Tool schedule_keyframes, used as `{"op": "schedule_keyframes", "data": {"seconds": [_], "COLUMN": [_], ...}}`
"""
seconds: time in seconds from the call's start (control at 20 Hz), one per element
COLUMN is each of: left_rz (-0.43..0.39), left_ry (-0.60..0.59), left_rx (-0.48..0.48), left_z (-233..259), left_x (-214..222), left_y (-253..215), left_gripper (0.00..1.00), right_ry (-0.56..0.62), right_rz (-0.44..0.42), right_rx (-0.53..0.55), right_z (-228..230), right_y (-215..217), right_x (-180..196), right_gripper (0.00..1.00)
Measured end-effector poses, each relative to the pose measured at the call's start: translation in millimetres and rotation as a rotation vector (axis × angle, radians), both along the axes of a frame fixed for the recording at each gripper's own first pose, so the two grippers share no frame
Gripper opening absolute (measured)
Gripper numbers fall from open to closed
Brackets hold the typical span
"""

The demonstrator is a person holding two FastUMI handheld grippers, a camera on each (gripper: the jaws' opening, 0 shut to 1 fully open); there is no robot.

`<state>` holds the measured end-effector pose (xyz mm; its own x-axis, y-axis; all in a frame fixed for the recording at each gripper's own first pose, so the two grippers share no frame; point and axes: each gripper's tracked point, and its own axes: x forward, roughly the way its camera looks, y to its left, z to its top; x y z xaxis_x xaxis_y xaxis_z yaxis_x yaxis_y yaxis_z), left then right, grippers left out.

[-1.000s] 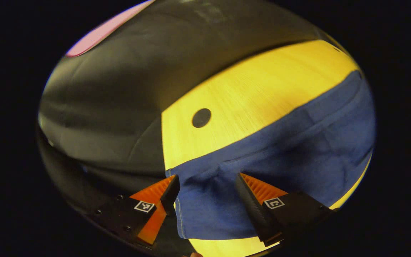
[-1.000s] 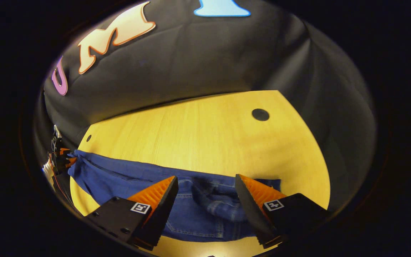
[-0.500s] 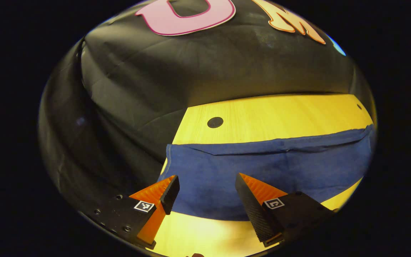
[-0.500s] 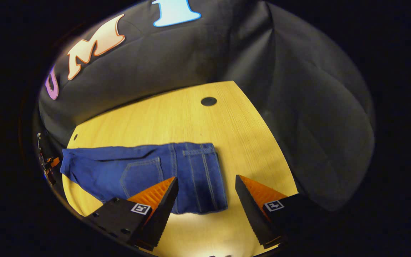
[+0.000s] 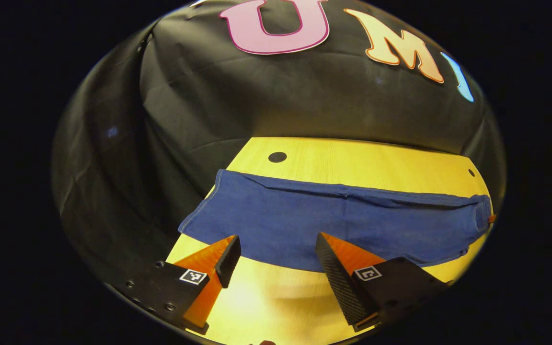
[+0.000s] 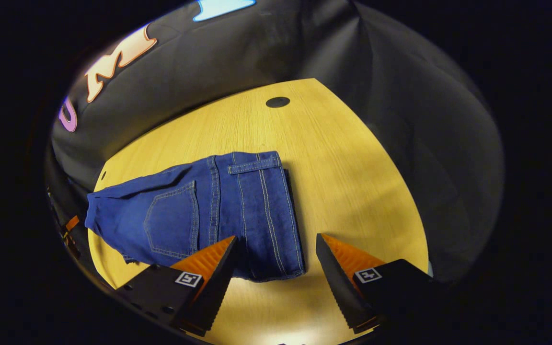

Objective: Grasp the waist and the cuffs of the jeans and fold them to make the two legs overlap; first hold the waist and fold one-third of the jeans toward the cuffs, then hold the cuffs and fold the remaining one-third in the same direction to finish folding.

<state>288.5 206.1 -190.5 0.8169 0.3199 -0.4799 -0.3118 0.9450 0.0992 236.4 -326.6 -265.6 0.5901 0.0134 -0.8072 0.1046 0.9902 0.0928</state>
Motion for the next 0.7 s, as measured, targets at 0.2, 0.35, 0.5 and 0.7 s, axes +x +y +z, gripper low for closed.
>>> {"op": "schedule_keyframes", "data": {"seconds": [0.2,0.35,0.5,0.7], "left_rz": [0.002,0.02,0.042,0.049], "left_ry": [-0.009,-0.033,-0.06,-0.061], "left_rx": [0.014,-0.016,-0.07,-0.057], "left_z": [2,3,7,7], "left_x": [-1,0,0,0], "left_y": [0,0,7,7], "left_gripper": [0.96,0.95,0.81,0.78], "right_ry": [-0.019,-0.02,-0.009,-0.04], "right_rz": [0.006,-0.033,-0.02,-0.009], "right_rx": [0.028,0.08,0.088,0.102], "right_z": [-3,-5,-13,-7], "right_y": [7,16,20,18], "right_x": [0,2,-1,1], "right_gripper": [0.86,0.61,0.33,0.22]}}
